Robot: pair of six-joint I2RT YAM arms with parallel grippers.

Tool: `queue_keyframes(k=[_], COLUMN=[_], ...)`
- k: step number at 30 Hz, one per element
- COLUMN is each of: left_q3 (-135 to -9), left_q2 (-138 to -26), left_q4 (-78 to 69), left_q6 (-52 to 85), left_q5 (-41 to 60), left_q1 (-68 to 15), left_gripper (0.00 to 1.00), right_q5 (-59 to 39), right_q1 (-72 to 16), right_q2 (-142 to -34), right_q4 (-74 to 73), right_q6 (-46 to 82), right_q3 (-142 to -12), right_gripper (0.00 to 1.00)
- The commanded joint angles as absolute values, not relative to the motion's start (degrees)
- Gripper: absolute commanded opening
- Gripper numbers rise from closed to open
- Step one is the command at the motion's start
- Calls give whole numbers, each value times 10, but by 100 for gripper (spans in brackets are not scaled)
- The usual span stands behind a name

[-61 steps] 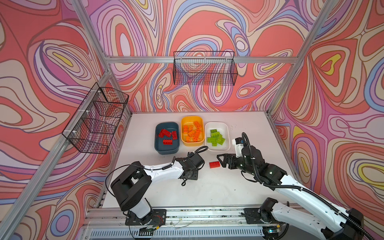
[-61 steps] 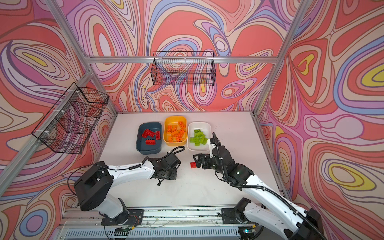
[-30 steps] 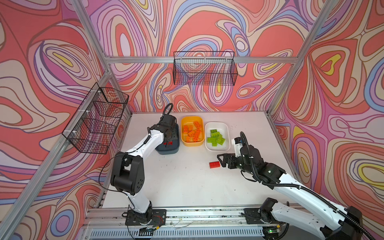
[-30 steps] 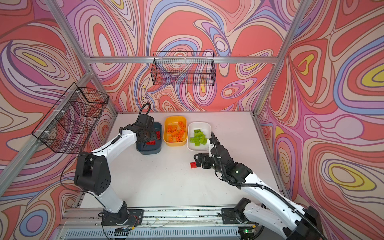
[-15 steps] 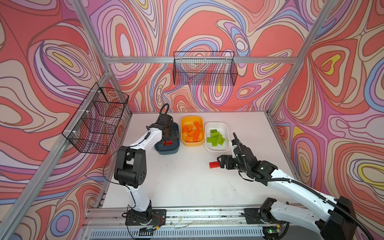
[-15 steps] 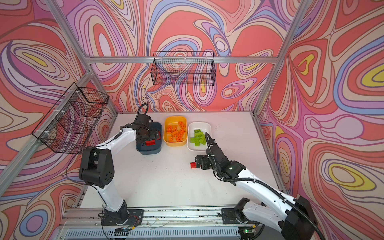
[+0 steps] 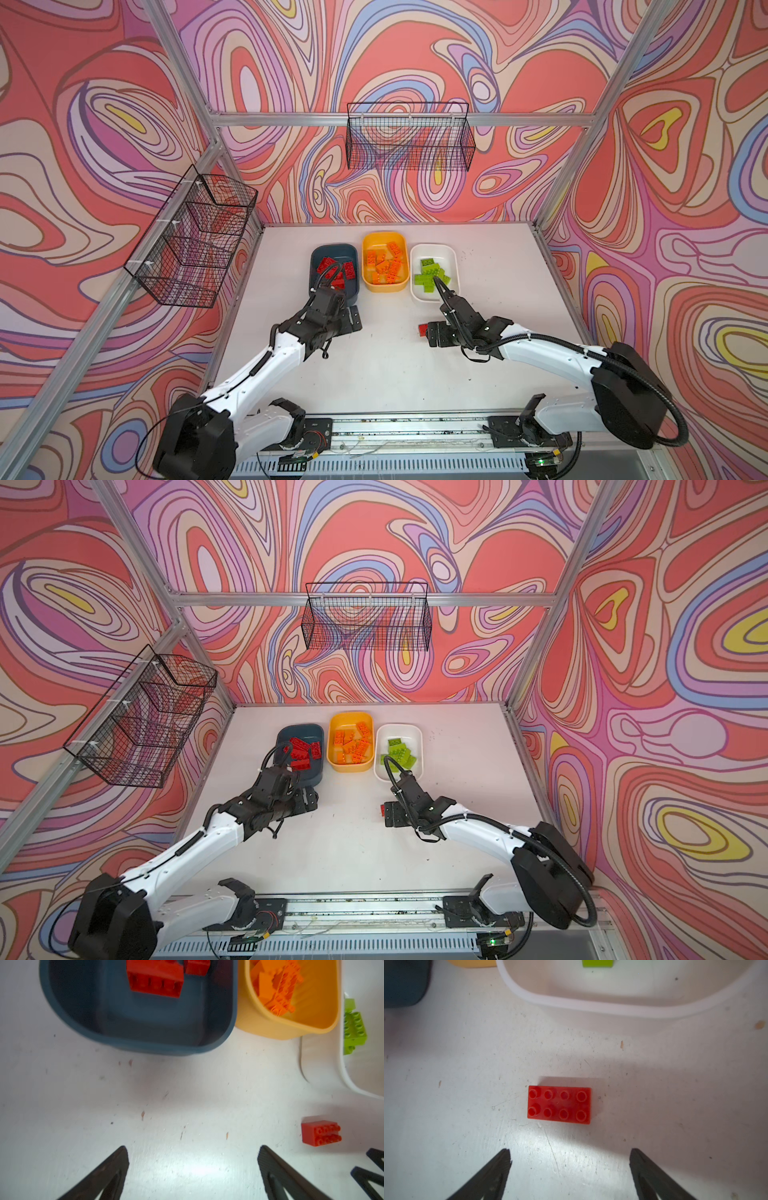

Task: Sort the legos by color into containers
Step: 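Grasp the last red 2x4 brick with the right gripper while the left arm withdraws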

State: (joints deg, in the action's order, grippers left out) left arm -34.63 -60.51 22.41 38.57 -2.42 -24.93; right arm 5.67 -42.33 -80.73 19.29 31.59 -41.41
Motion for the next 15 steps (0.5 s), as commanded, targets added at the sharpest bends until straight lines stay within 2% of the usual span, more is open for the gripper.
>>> queue_keyframes(k=[1, 7, 15], left_q3=[-304, -275, -274], left_q2=[-548, -490, -477], left_q4=[216, 245, 257], left_q6=[430, 427, 411], left_q5=[-19, -29, -34], left_q1=[-251, -252, -251], left_gripper=[100, 100, 100], right_q5=[90, 120, 134], right_q1=[-447, -462, -463], right_q2=[-850, -931, -999], right_q4=[169, 167, 169], right_q6=[313, 304, 294], right_q3=[-445, -491, -524], right_gripper=[93, 92, 91])
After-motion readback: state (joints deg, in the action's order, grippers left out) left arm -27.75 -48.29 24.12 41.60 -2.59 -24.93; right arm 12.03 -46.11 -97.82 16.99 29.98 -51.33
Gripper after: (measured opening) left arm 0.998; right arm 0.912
